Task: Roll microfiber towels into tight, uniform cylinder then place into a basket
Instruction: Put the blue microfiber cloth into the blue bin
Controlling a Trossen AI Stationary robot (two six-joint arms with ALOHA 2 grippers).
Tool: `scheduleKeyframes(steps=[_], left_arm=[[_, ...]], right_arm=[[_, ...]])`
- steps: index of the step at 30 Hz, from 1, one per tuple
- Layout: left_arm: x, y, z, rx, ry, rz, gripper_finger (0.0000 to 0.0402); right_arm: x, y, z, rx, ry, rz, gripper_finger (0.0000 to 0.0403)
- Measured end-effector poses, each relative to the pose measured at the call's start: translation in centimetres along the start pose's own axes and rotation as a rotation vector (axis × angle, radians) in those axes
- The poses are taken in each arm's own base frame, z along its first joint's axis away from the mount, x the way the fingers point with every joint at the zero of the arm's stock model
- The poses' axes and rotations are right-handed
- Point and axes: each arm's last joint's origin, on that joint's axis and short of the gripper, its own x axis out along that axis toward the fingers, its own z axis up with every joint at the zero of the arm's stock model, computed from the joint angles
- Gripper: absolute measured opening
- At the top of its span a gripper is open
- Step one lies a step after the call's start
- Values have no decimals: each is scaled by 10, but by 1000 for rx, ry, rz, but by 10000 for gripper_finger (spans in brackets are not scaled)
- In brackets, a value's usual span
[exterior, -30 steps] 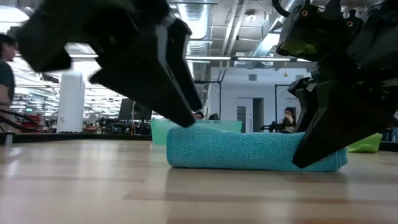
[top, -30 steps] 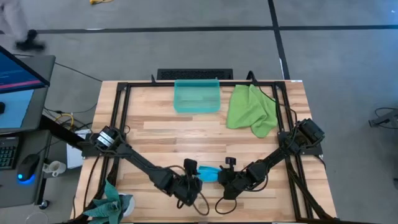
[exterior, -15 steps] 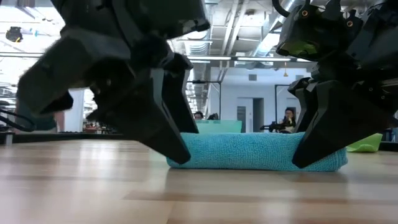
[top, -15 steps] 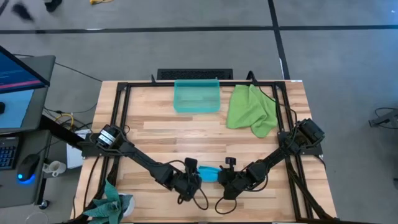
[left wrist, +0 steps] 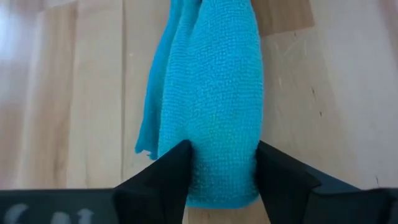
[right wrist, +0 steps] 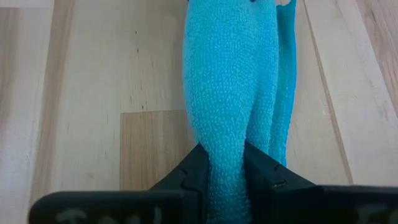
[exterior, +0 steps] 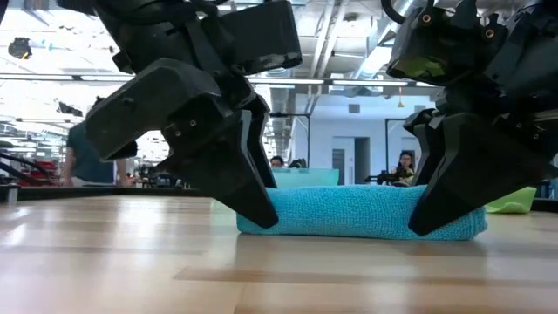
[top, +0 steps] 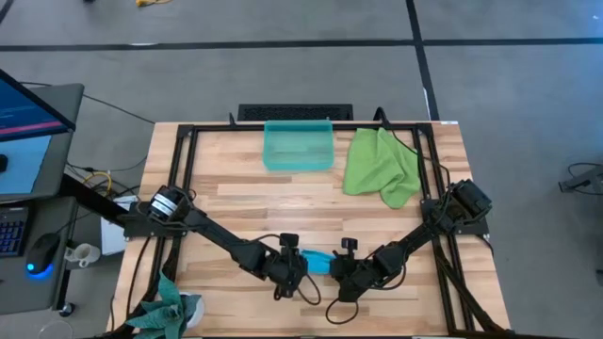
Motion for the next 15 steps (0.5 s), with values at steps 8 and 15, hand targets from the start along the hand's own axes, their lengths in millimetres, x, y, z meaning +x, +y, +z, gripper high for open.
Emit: scheduleKeyframes(steps=[8,15], left_arm=[[17,0,-7,-5,45,11,134],[12,-8,-10,39,32,144,78]], right_arm=[[0,0,0,2,-5,3,82],[1,0,1,1,-12,5,82]])
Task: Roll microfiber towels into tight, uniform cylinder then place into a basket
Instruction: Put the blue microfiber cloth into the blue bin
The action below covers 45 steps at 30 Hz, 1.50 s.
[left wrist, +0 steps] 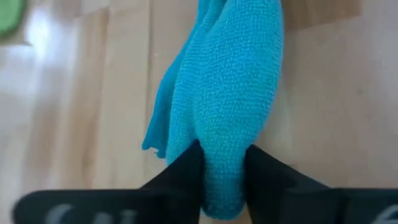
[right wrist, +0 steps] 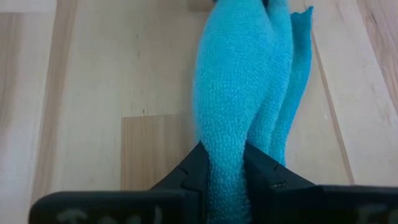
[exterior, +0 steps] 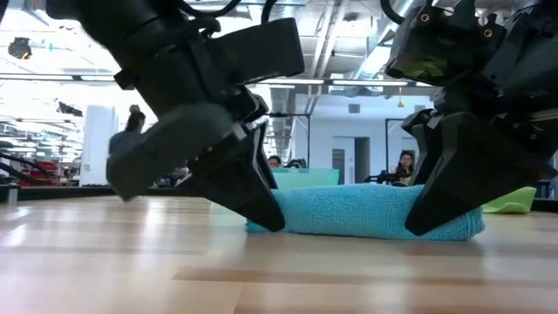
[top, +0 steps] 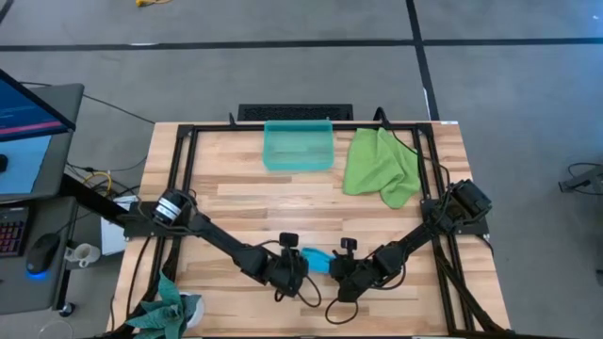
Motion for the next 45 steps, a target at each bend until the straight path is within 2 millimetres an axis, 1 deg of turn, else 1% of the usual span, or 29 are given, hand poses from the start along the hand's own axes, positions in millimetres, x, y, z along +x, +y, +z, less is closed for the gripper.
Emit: scheduleKeyframes(steps=[4,8,12,16,19,21,26,30,37,41,45], left_arm=[[-6,-6,3,85,-14,52,30],[-10,-8,7,132,-20,68,29],[-13,-6,9,137,7,91,29],[-15,-4,12,139,20,104,37],[-17,0,16,155,42,117,29],[-19,5,17,164,69,149,28],[-37,23,19,161,105,229,28],[-52,41,23,151,119,245,31],[-65,88,29,158,170,285,29],[-72,114,28,166,222,312,33],[-79,135,26,181,258,328,27]], right_arm=[[1,-2,2,-3,-4,-1,70],[2,-3,2,-21,-4,-5,39],[-2,-4,4,-25,-11,3,39],[-14,-9,9,-62,-30,-8,39],[-24,-16,16,-83,-56,-18,39],[-27,-23,21,-95,-67,-43,39],[-29,-42,33,-141,-88,-94,39],[-25,-57,41,-175,-90,-126,39],[-20,-93,65,-251,-76,-217,39],[-32,-118,81,-262,-83,-265,39],[-52,-146,90,-260,-111,-317,39]])
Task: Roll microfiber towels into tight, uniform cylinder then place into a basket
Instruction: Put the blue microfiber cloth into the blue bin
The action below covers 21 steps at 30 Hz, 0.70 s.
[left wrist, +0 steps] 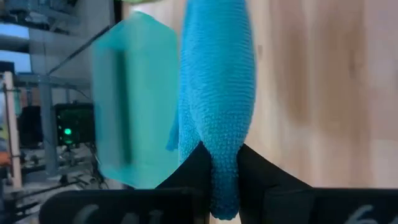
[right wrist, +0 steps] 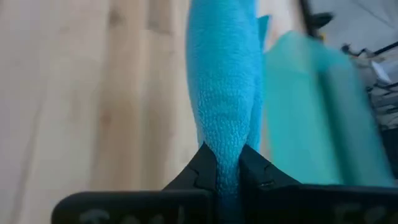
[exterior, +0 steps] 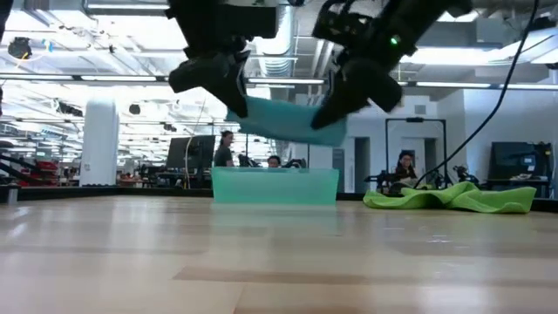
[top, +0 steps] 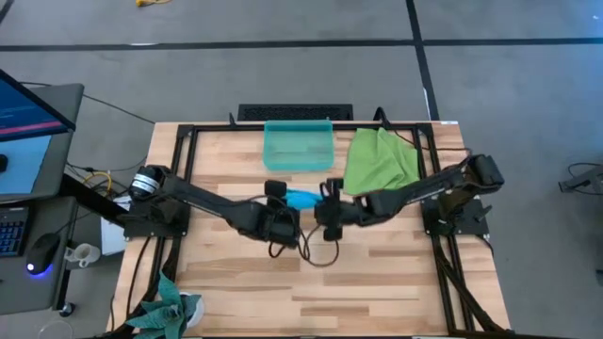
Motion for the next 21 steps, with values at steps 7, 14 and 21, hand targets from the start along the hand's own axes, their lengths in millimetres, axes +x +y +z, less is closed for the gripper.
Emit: scheduleKeyframes(steps=[7,14,21], left_arm=[[4,60,-12,-83,-6,-62,32],[31,112,-22,-136,-25,-95,26],[81,157,-42,-196,17,-156,27]], right_arm=[[-5,-61,-2,7,-66,0,39],[16,-106,-14,12,-63,-36,39],[38,-156,-28,46,-77,-60,39]])
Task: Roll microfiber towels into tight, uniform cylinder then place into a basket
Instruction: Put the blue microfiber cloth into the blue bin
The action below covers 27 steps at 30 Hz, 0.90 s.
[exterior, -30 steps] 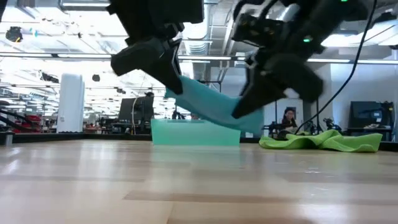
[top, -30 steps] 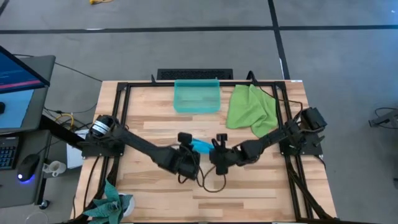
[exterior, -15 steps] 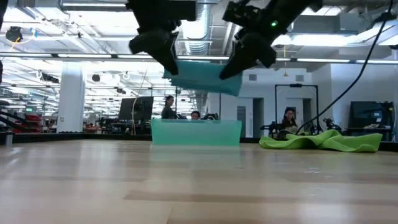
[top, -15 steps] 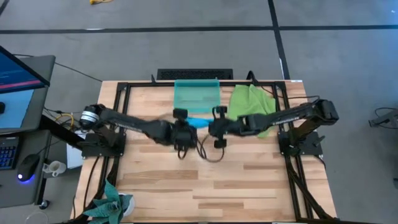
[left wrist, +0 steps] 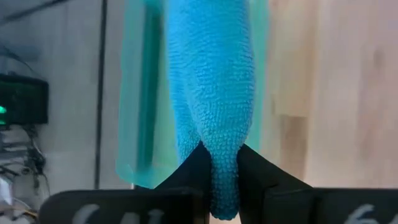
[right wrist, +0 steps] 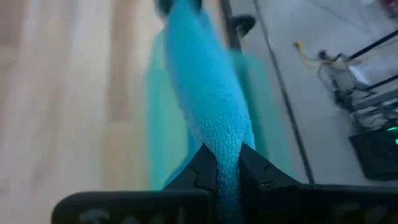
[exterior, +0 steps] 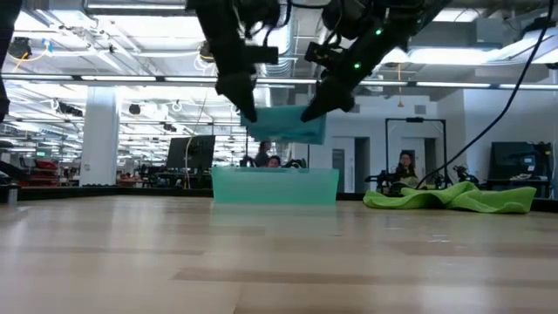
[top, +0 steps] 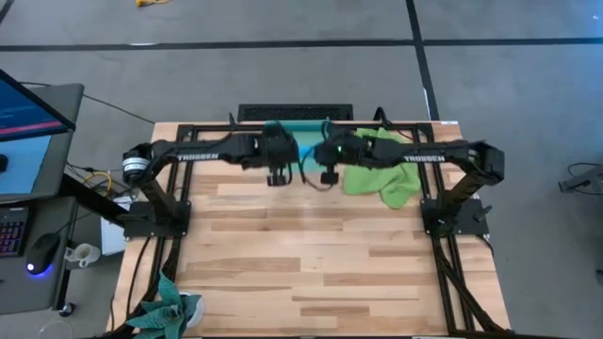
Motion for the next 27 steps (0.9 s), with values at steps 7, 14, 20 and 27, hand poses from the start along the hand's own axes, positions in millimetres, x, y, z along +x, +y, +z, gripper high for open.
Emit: scheduleKeyframes(steps=[7,14,20,27], left_arm=[[33,46,-4,-32,-75,61,32],[75,72,-24,-83,-32,-4,28],[109,78,-40,-179,26,-87,30],[120,87,-53,-409,33,-196,31]], right_arm=[[32,-39,-29,13,14,11,39],[74,-68,-50,42,7,74,39],[98,-81,-57,66,20,167,39],[120,-86,-61,93,109,247,39]])
